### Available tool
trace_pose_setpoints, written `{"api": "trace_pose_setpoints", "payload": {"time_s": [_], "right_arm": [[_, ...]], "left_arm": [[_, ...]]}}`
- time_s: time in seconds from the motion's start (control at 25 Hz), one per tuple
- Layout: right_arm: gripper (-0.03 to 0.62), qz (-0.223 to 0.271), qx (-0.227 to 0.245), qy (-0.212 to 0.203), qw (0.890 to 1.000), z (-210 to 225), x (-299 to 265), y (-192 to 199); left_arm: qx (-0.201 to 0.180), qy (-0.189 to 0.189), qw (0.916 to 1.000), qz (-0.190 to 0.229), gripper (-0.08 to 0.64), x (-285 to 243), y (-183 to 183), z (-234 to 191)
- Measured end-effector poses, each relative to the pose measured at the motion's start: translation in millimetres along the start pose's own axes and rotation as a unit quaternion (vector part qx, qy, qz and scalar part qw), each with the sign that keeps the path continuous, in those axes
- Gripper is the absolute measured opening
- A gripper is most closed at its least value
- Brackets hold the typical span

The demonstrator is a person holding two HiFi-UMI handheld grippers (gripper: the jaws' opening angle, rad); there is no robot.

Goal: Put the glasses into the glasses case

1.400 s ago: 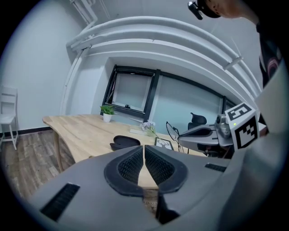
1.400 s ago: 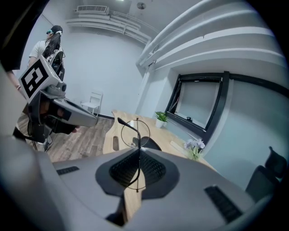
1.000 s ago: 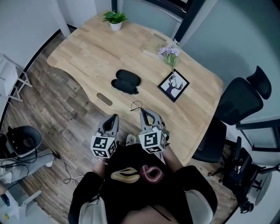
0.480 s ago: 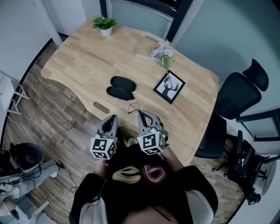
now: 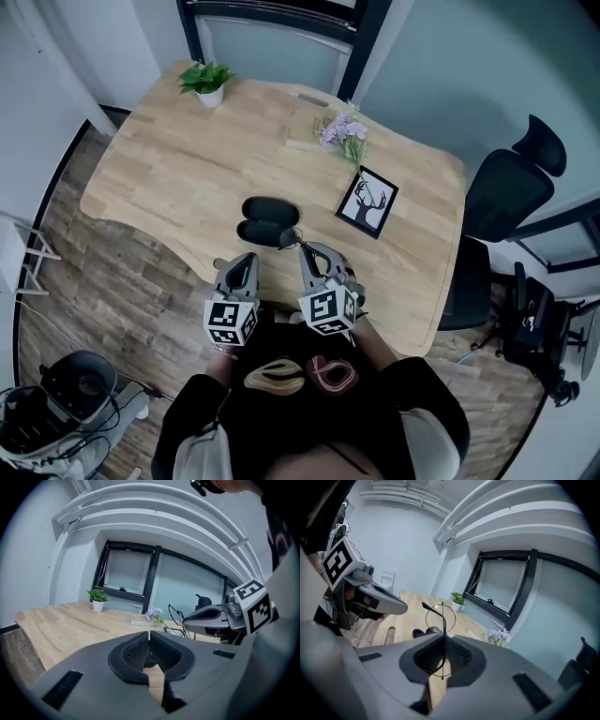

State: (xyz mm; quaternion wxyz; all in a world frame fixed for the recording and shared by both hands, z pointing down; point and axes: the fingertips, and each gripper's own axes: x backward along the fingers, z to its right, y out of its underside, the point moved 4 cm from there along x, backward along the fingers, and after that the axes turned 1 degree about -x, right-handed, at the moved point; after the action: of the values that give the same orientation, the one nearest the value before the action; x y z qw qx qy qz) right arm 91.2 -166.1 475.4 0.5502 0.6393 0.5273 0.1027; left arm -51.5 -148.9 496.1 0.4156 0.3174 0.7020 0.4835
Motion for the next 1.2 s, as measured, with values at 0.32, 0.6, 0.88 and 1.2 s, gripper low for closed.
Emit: {"api": "trace_pose_setpoints", "payload": {"time_s": [0.32, 0.6, 0.88, 1.2], "right_arm": [[0.017, -0.024, 0.017, 0.023, 0.999, -2.9, -45.8, -22.7], [0.017, -0.056, 0.080, 0.021, 0.995, -8.7, -82.5, -34.1], [0.017, -0.088, 0.121, 0.004, 0.989, -10.6, -111.5, -39.0], [0.017, -0.113, 0.159, -0.029, 0.980, -20.0, -133.5, -38.7]], "left_arm": [[-0.002, 0.041, 0.9991, -0.008, 0.025, -26.1, -14.1, -52.9], [0.002, 0.056, 0.9983, -0.014, 0.025, -35.4, -19.4, -88.3], [0.001, 0.044, 0.9989, -0.014, 0.025, -30.5, -25.0, -140.4], [0.006, 0.044, 0.9989, -0.017, 0.025, -30.2, -29.2, -160.7]]}}
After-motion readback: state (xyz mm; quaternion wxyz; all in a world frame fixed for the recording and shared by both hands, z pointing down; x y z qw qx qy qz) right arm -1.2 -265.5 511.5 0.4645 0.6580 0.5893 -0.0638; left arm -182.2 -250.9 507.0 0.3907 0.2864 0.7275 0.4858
